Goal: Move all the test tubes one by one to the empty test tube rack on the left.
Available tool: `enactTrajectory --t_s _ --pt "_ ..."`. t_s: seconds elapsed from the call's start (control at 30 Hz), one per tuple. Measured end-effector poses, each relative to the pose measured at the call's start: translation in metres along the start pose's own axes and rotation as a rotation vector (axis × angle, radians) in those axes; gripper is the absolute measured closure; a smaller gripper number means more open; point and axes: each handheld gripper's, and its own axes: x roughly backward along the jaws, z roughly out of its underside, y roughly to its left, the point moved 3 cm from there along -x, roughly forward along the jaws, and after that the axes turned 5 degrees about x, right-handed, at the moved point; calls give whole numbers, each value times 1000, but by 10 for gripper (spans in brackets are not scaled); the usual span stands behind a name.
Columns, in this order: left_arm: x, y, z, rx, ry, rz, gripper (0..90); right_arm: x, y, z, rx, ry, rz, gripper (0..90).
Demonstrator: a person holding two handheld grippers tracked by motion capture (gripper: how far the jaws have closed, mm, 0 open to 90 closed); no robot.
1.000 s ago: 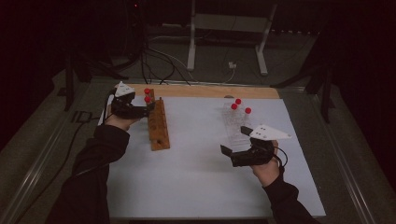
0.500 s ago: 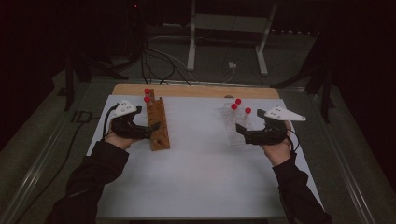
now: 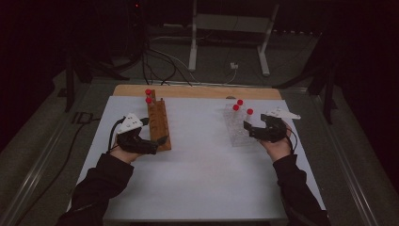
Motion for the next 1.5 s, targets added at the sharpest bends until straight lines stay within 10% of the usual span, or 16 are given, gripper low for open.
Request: enactTrajectory --t_s 0.7,1.5 --pt "-3 -4 4 -14 28 23 23 -43 -11 11 34 95 55 727" --pt "-1 -9 -5 -17 36 59 23 12 -2 -32 94 11 34 747"
